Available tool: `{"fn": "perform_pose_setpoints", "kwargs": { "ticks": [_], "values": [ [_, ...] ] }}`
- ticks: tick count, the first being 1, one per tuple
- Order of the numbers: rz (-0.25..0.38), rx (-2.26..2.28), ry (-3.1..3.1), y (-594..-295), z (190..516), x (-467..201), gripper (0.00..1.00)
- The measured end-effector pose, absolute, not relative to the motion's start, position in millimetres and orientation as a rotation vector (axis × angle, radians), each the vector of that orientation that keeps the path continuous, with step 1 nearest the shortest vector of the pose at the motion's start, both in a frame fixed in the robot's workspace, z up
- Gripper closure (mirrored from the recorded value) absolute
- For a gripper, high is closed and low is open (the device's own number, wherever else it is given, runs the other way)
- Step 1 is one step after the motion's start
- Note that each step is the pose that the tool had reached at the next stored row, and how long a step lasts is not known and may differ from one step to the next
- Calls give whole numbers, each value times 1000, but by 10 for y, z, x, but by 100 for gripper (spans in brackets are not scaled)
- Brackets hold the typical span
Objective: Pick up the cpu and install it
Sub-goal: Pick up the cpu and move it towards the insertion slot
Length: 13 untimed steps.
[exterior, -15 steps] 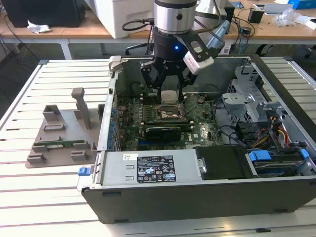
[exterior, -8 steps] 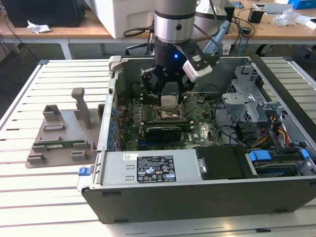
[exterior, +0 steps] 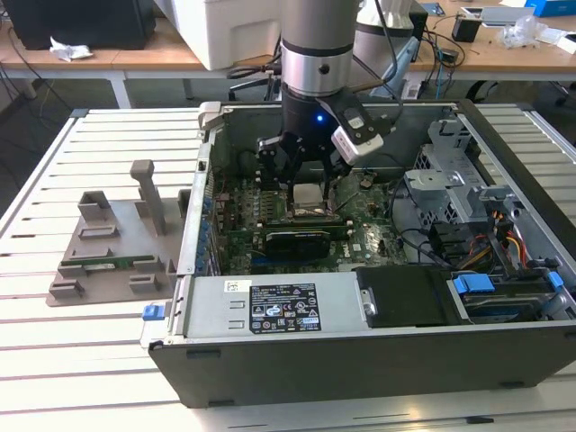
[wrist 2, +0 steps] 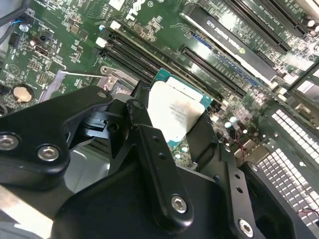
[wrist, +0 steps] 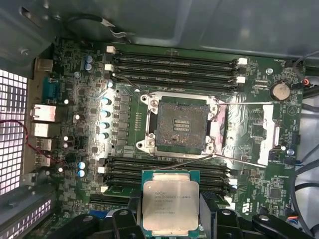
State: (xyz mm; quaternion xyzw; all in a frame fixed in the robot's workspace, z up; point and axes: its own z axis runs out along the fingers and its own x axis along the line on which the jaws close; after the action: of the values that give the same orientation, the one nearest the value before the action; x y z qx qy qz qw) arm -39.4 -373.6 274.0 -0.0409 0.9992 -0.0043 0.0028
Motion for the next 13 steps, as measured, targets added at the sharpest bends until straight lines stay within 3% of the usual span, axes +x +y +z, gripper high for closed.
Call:
{"fn": "perform_pose_setpoints", "kwargs": {
  "ticks": [5, 13],
  "values": [
    [-15, -128, 3134, -3730, 2681, -394, 45],
    [-26, -129, 3134, -3398, 2592, -284, 45]
  ]
}}
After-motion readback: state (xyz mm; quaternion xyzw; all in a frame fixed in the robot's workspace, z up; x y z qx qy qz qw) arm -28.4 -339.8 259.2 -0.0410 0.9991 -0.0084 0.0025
